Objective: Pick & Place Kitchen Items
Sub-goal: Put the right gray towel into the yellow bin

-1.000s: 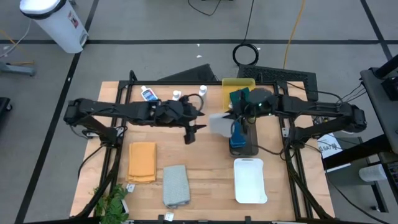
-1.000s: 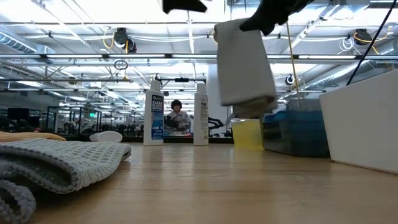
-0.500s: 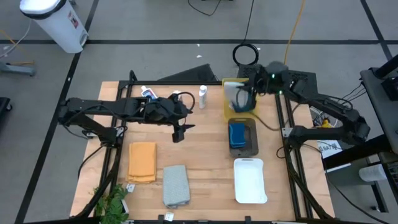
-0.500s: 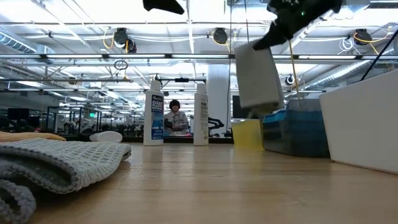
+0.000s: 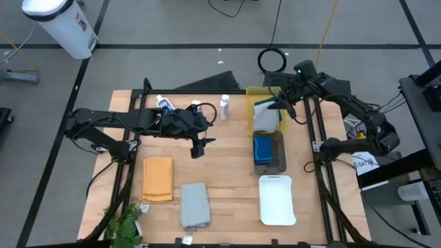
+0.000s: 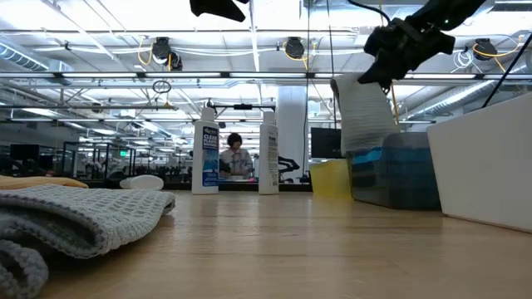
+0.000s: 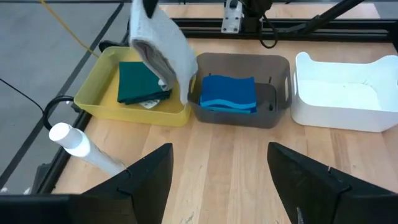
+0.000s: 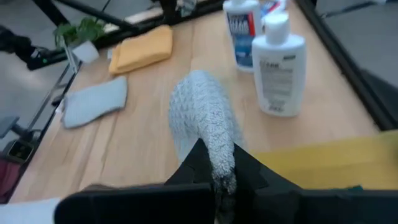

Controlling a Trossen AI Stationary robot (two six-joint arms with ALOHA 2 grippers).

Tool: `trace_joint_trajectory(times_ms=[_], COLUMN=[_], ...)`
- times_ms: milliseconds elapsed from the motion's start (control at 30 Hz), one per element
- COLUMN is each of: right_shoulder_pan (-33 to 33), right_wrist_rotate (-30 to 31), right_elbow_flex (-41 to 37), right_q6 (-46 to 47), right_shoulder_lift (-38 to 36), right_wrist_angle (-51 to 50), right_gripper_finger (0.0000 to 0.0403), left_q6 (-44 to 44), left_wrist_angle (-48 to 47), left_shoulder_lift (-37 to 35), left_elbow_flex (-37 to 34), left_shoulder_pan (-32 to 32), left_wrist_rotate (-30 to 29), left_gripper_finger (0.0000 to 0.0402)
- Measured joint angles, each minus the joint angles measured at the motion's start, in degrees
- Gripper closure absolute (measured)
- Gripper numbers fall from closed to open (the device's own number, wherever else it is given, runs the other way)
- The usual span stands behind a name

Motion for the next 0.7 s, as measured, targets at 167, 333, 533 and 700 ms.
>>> trace_joint_trajectory(times_ms=[167, 333, 533, 700], right_shoulder_pan=[0.0, 0.1, 0.1, 0.1], right_wrist_rotate=[2.1, 4.8, 9.6, 18.2], right_elbow_flex=[0.0, 0.0, 0.0, 0.0], right_q6=[-3.2, -5.0, -6.2, -5.9], right_shoulder_lift=[1.5, 5.1, 10.0, 13.6], right_wrist_angle=[-1.4, -1.1, 0.7, 5.4], right_gripper_finger=[0.0402, 0.0402, 0.0402, 0.0401], left_q6=[-0.1, -0.1, -0.5, -0.2], left_wrist_angle=[1.3, 3.8, 4.1, 4.9], left_shoulder_lift=[0.0, 0.0, 0.0, 0.0], left_elbow_flex=[-1.6, -4.3, -4.9, -4.9], left_shoulder_pan=[0.0, 0.0, 0.0, 0.0], left_wrist_rotate=[0.0, -0.1, -0.1, -0.2], left_gripper_finger=[0.0141, 0.0136, 0.0141, 0.0139])
